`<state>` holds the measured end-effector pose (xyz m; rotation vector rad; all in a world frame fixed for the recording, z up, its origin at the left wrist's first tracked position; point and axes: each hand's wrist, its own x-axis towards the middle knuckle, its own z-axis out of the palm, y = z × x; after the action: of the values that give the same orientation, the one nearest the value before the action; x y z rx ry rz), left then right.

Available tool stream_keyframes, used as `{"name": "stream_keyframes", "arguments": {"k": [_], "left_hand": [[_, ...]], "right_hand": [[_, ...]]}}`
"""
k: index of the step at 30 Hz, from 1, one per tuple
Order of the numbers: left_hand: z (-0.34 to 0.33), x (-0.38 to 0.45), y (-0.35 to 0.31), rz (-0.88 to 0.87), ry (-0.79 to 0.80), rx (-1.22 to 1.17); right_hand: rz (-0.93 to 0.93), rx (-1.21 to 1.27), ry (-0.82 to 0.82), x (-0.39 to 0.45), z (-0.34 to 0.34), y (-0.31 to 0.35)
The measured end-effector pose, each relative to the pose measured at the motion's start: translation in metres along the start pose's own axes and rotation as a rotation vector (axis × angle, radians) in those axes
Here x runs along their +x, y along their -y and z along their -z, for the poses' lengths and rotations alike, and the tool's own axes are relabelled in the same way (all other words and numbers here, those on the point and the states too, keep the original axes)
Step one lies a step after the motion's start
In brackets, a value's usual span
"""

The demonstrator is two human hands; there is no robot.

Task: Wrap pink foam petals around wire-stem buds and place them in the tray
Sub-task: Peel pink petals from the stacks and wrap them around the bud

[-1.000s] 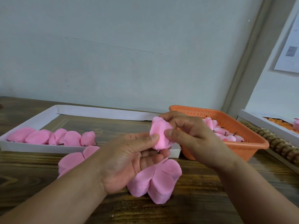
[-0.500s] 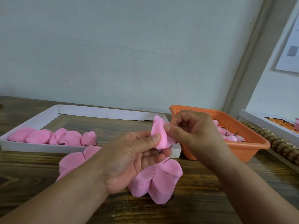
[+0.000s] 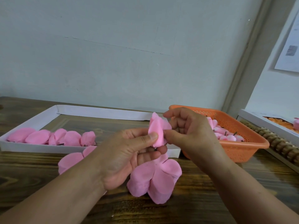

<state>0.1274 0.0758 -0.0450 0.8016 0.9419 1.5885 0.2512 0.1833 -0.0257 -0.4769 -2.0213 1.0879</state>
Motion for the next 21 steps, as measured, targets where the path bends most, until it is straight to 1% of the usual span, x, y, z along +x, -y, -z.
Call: {"name": "stream_keyframes", "arguments": {"k": [4,10,13,17,21], "left_hand": [[-0.002,-0.001,0.000,-0.053,0.005,0.086],[-0.004,0.000,0.007,-0.126,-0.055,0.159],[-0.005,0.001,0.009,-0.152,-0.074,0.162],[-0.006,0.001,0.009,-0.171,-0.086,0.162],[-0.004,0.002,0.011,-0.172,-0.118,0.174]], "right_hand": [[-0.036,0.029,-0.025,-0.002,0.000,0.003],[0.039,-0.106,-0.197,-0.008,-0.009,0.010],[0.042,-0.100,-0.247,-0.011,-0.013,0.012],[0.028,-0.009,-0.212,-0.013,-0.013,0.014],[0.026,0.116,-0.083,-0.014,-0.014,0.018]]}}
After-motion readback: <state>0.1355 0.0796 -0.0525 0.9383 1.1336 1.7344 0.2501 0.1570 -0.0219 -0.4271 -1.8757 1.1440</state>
